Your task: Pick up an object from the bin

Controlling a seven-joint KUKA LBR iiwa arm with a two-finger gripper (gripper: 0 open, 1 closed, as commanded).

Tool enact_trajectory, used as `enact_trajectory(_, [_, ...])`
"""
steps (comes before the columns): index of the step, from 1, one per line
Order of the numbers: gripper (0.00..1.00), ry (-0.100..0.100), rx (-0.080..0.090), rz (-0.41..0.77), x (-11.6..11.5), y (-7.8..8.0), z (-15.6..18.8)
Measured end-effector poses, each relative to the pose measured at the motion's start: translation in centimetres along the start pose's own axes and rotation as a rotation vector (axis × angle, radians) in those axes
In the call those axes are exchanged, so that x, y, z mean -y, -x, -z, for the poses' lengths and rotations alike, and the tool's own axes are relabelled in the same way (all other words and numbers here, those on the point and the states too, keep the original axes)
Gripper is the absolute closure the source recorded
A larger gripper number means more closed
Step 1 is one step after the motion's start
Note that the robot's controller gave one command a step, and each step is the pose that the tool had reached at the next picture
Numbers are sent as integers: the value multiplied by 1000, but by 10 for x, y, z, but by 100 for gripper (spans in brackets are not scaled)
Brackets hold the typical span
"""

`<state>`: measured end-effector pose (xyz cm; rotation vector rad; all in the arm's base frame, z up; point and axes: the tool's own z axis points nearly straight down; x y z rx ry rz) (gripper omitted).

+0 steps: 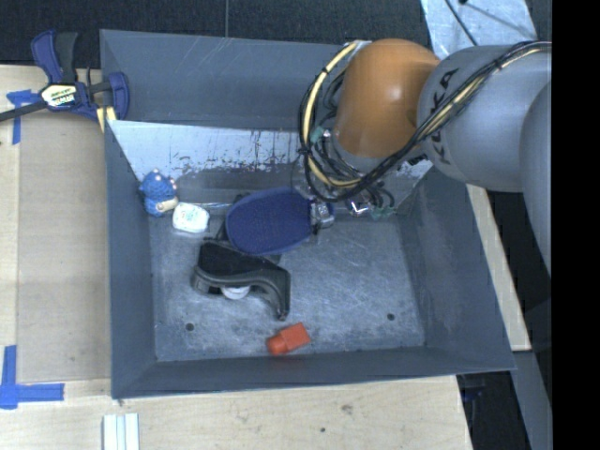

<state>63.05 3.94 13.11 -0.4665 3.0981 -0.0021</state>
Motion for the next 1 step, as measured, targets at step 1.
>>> enact_trajectory(1, [100, 1, -1, 1, 0, 2, 23])
